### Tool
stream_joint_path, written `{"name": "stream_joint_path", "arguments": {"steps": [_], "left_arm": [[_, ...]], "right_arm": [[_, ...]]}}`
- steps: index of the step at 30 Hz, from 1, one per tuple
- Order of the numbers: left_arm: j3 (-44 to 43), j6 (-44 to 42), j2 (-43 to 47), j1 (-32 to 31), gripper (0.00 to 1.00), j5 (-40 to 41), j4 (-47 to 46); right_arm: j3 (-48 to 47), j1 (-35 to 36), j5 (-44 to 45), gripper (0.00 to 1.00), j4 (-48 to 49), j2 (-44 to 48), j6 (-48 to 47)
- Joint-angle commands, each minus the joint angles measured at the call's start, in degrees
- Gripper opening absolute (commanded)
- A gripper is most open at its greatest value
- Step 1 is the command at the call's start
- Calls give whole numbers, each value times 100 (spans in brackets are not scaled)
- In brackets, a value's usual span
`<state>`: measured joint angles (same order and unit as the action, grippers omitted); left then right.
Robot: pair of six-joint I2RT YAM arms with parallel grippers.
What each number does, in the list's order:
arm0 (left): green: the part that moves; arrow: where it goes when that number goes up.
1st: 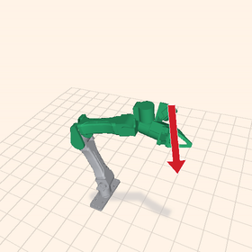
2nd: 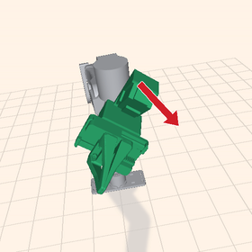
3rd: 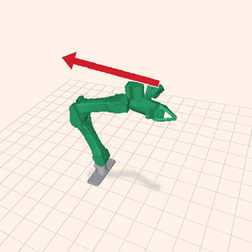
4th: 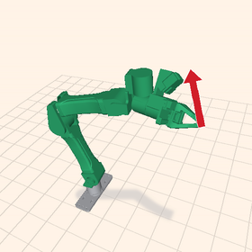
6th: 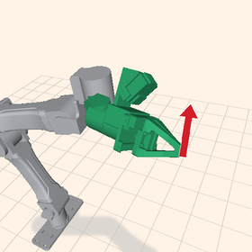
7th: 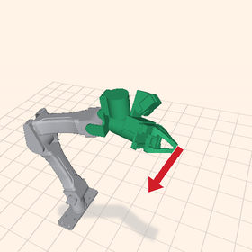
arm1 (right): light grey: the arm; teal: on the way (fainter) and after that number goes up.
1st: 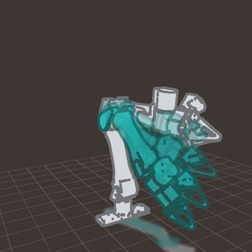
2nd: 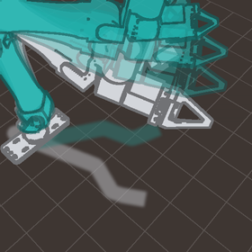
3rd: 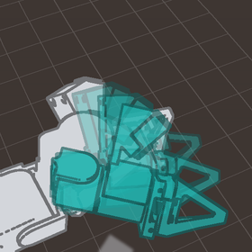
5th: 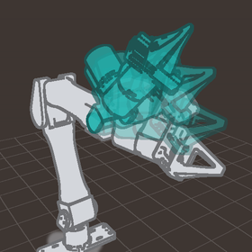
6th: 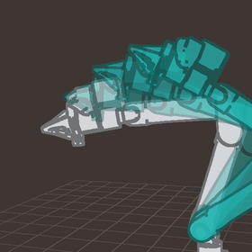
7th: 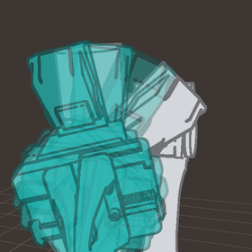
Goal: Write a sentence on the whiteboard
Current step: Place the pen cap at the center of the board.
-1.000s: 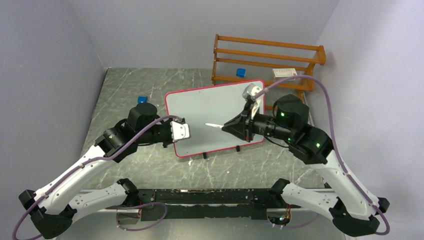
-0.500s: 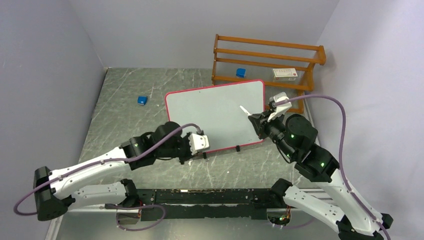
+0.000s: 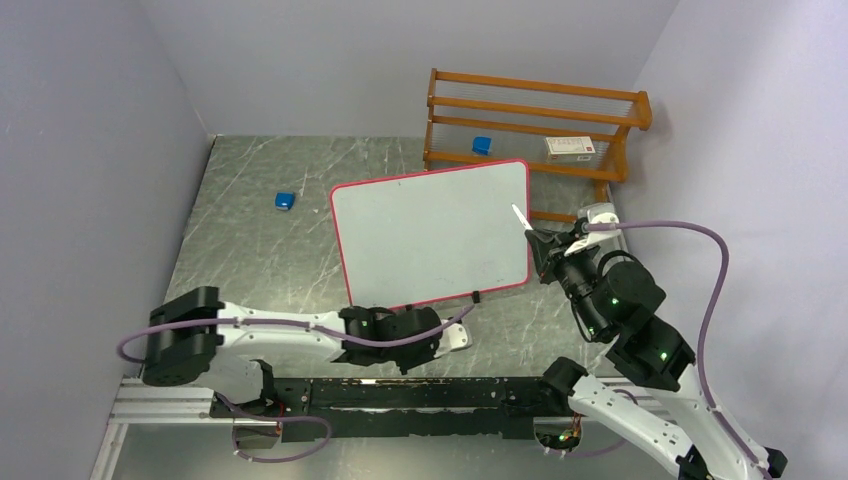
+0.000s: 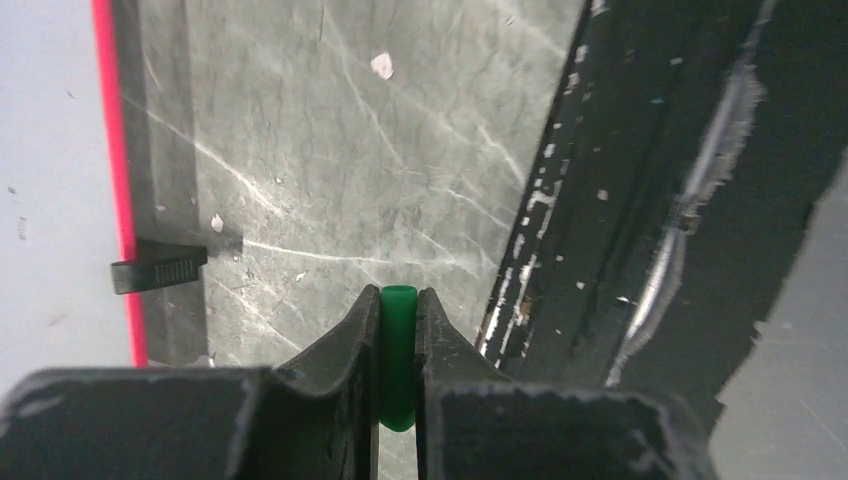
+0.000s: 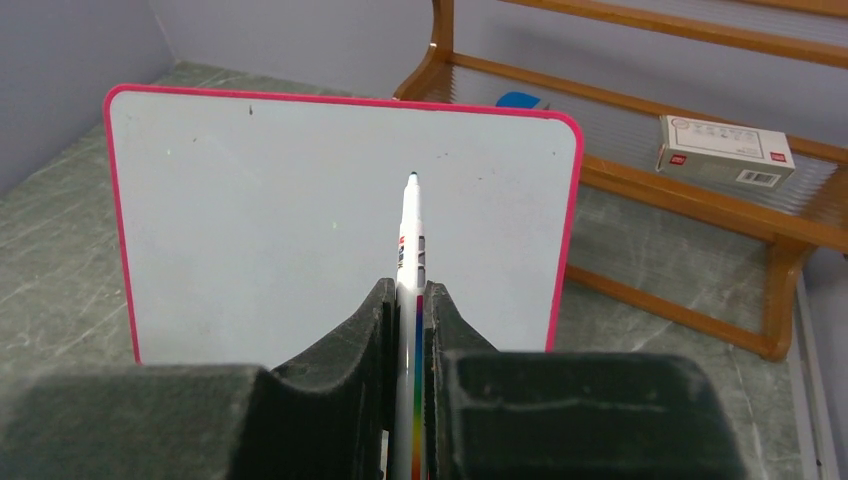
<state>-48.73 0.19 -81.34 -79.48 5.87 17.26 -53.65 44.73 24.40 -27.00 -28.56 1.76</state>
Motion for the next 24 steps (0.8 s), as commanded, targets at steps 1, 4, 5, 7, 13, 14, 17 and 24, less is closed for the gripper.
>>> {"name": "stream_joint_path", "arguments": {"steps": [1,4,5,7,13,14,17,24], "left_arm": [[-229,315,-492,-23,5,475,-241],[-231,287,-709,47,5,350,-422],[-238,300,-778,104,5,295,-453],[-265,281,-922,235,5,200,-468],[-355,175,-1236,591,11,-126,-599],[-368,161,-1303,658,13,-196,-620],[-383,121,-1483,827,21,-425,-670],[-479,66,-1498,881,41,-514,-479]], "right_arm": [[34,-13,141,0,63,132,-83],[98,-17,130,0,59,178,-72],[137,-15,134,0,80,214,-64],[217,-13,126,0,148,265,-49],[328,-17,10,0,268,193,-93],[336,-17,-4,0,287,166,-105],[361,-16,-49,0,376,113,-132],[425,-15,-12,0,540,33,-132]]}}
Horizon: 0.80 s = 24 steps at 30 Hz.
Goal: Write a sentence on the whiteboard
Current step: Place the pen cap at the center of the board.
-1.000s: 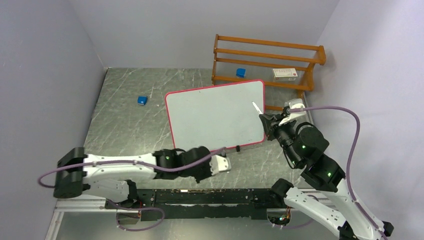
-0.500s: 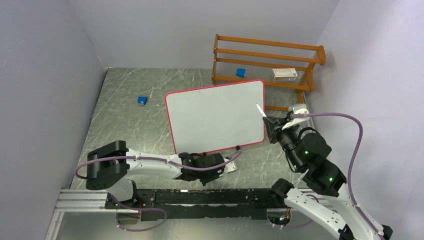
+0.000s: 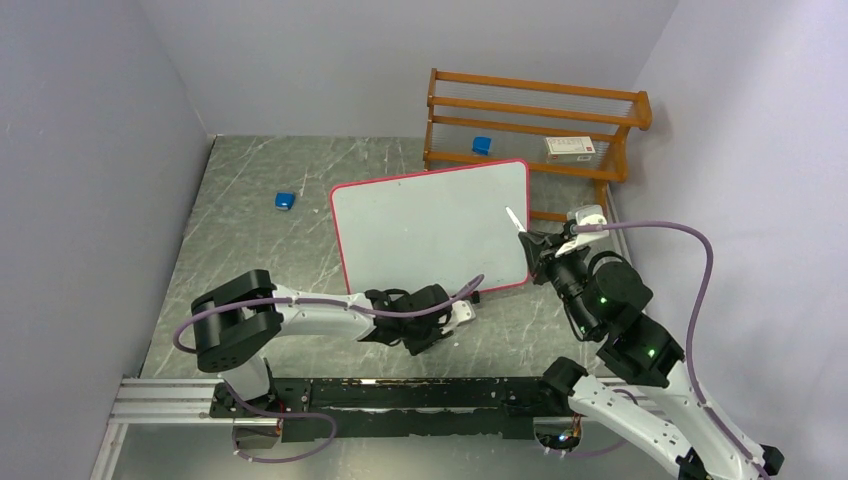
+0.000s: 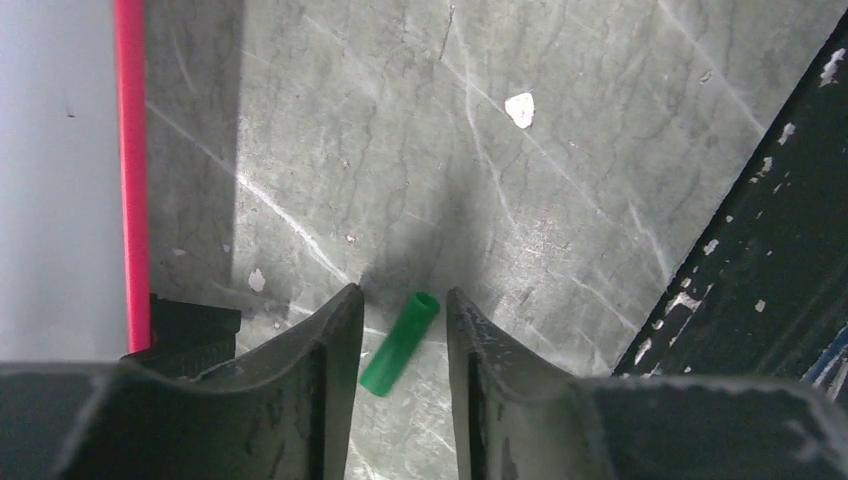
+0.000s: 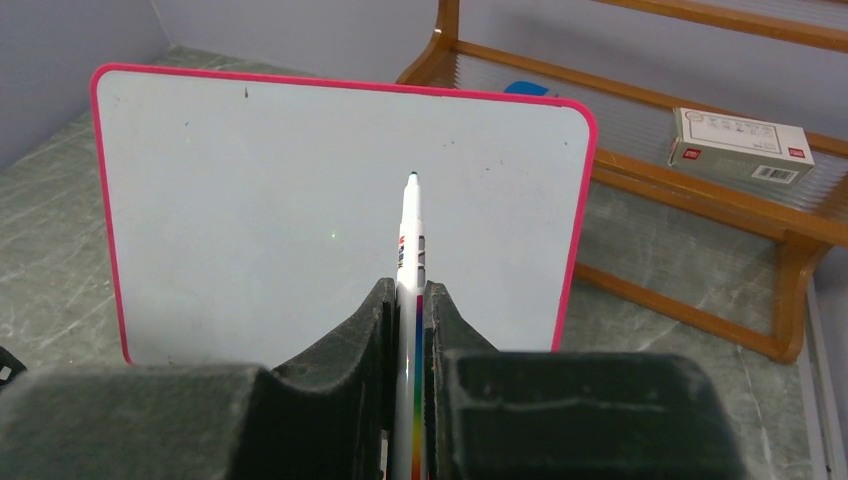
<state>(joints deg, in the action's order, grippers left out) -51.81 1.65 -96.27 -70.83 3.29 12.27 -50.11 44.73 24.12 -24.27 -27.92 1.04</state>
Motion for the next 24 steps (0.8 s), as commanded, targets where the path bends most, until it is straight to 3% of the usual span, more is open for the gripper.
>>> {"name": "stream_joint_path", "arguments": {"steps": [1,9,14,17,21,24], "left_arm": [[-184,-67,32,16,42,-232,54],[-848,-4,974,263,54,-78,681],[-1383,-75,1407,841,66,-221,859],[-1688,-279,1593,1197,82,-274,935],[-2082,-458,1768,1753,86,-556,1187],[-2160,-576,1968,2094,96,-517,1302]], "right_arm": [[71,-17,17,0,265,-55,-193],[-52,-17,209,0,511,-273,-407],[-192,-17,444,0,729,-636,-650],[-248,-17,543,0,867,-837,-789],[-341,-17,528,0,966,-1100,-767],[-338,-16,428,0,990,-1256,-577]]}}
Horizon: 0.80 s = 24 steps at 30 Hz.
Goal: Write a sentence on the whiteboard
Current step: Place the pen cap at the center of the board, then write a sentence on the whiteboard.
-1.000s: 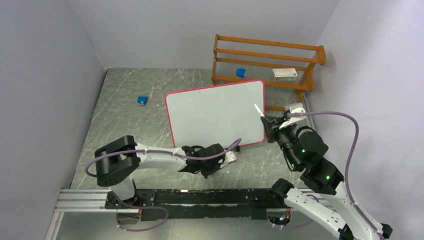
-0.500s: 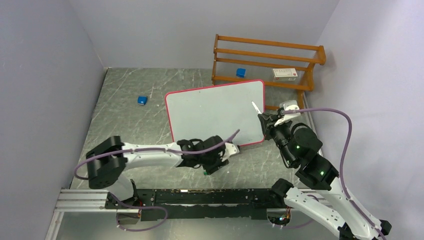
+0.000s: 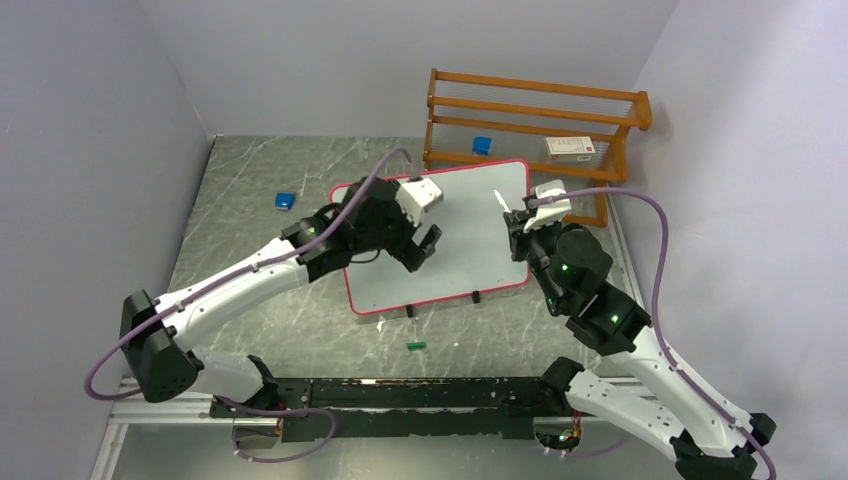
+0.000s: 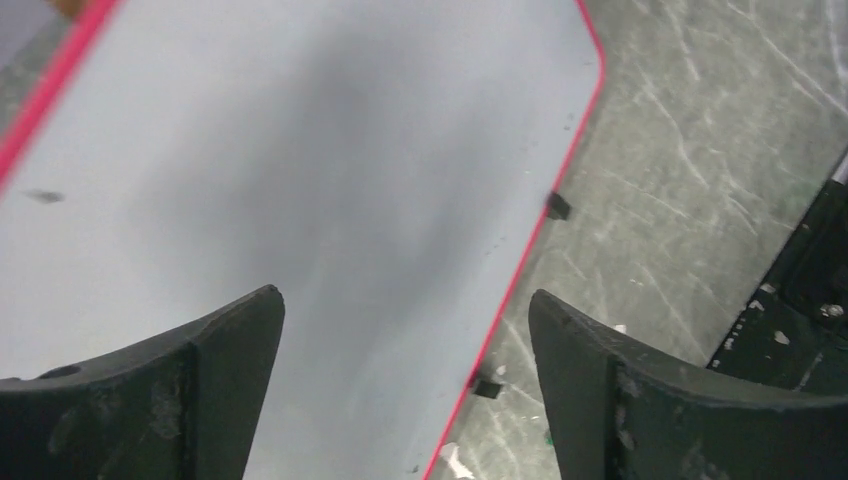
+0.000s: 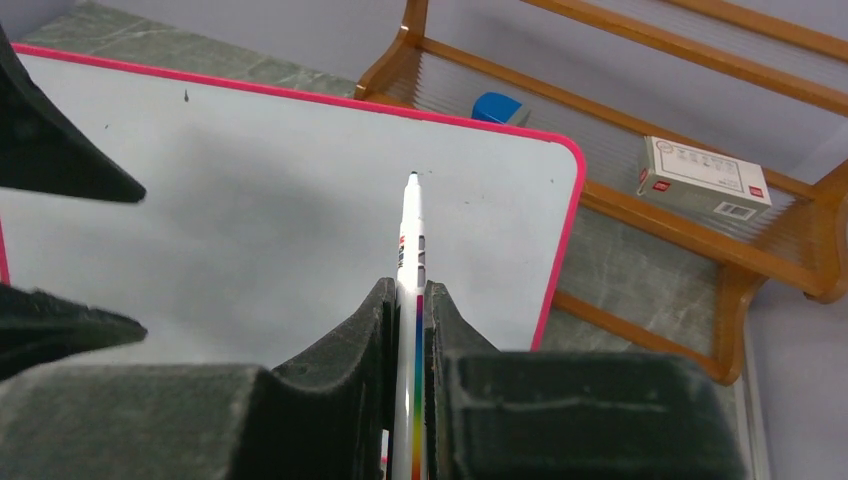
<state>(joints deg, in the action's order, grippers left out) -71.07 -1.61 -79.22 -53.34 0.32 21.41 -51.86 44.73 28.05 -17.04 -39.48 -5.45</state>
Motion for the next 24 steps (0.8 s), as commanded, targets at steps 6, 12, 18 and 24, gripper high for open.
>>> {"name": "stream_joint_path", "arguments": {"steps": [6,12,18,24], "left_arm": [[-296,17,811,1275,96,-599,392],[-266,471,1330,2620,95,-1528,402],[425,938,1690,4431,94,-3472,-229],[1212,1804,1322,5462,87,-5259,-1696]], "right_arm": [[121,-15,-393,0,656,-28,359],[-89,-15,-872,0,521,-265,406],[-59,-15,-1240,0,543,-219,511],[-16,-17,-1491,0,556,-239,469]]}}
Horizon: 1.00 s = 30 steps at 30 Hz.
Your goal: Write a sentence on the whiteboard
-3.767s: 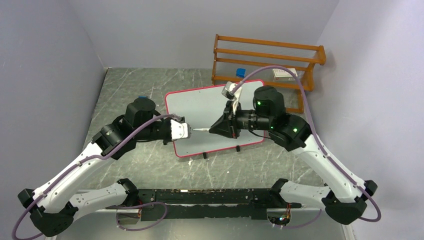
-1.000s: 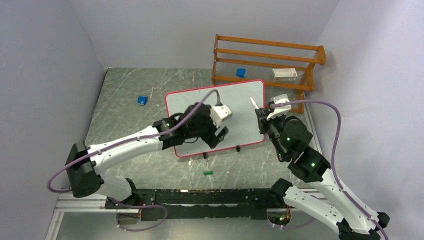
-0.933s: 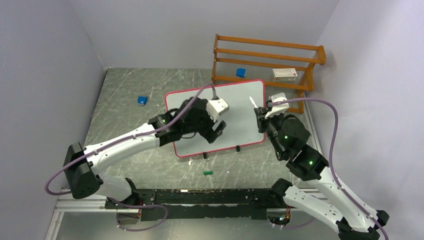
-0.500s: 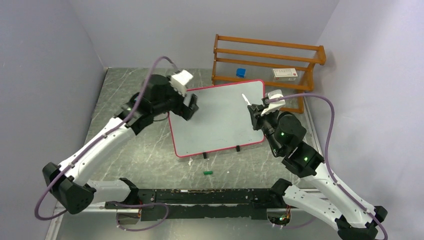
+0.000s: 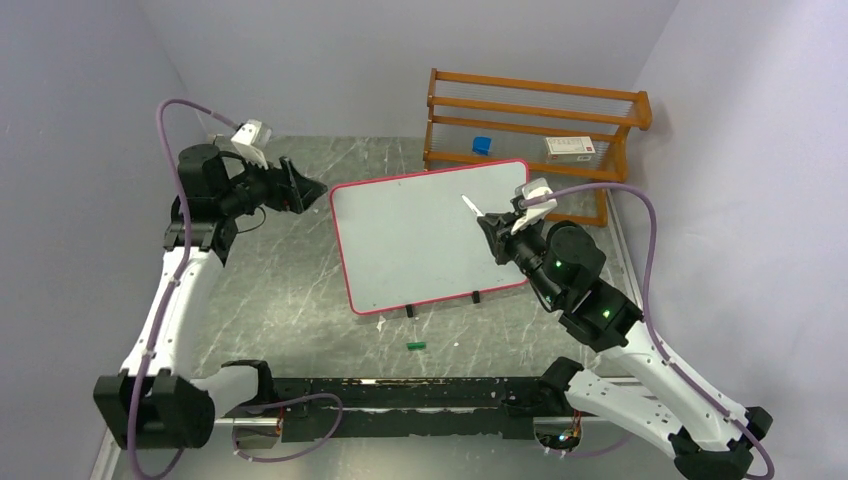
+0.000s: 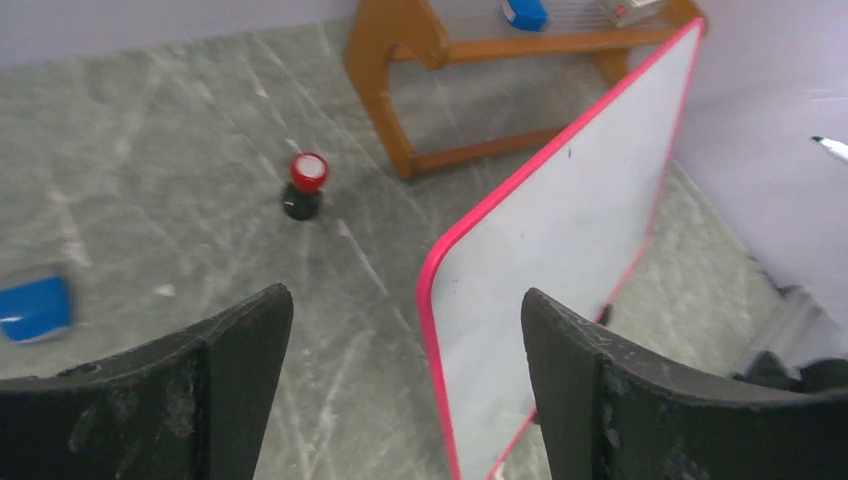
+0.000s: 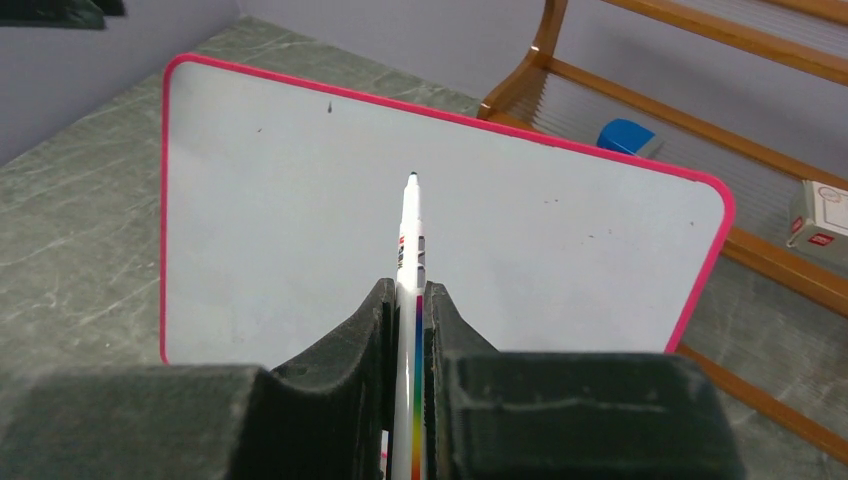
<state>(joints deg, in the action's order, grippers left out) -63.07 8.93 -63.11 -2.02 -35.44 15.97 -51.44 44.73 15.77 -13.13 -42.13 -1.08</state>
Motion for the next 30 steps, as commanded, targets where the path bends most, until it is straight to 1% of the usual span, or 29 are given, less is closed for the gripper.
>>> {"name": "stream_joint_path", "arguments": {"steps": [1,3,7,17,19,22,24,26,30], "left_arm": [[478,892,-432,341,85,-1924,-1383],[508,975,-765,338,79,-2318,-1708],[360,891,-1350,348,70,-2783,-1782],[522,1670,-1999,273,54,-3585,-3123],[489,1645,-2091,236,51,-3667,-3136],[492,1571,-2130,236,41,-3710,-3109],[581,1726,-2110,237,30,-3758,-3348],[695,1842,-2069,236,24,-3784,-3570],[853,1793,-1920,91,6,-3746,-3591]], "right_arm": [[-67,-17,-296,0,162,10,29],[-77,-13,-354,0,161,-12,29],[-49,-16,-480,0,209,-48,42],[-79,-17,-703,0,350,-338,7],[-94,-17,-751,0,379,-433,7],[-103,-18,-825,0,457,-499,18],[-118,-19,-895,0,477,-542,35],[-137,-16,-935,0,461,-586,30],[-171,-12,-1052,0,434,-643,65]]}}
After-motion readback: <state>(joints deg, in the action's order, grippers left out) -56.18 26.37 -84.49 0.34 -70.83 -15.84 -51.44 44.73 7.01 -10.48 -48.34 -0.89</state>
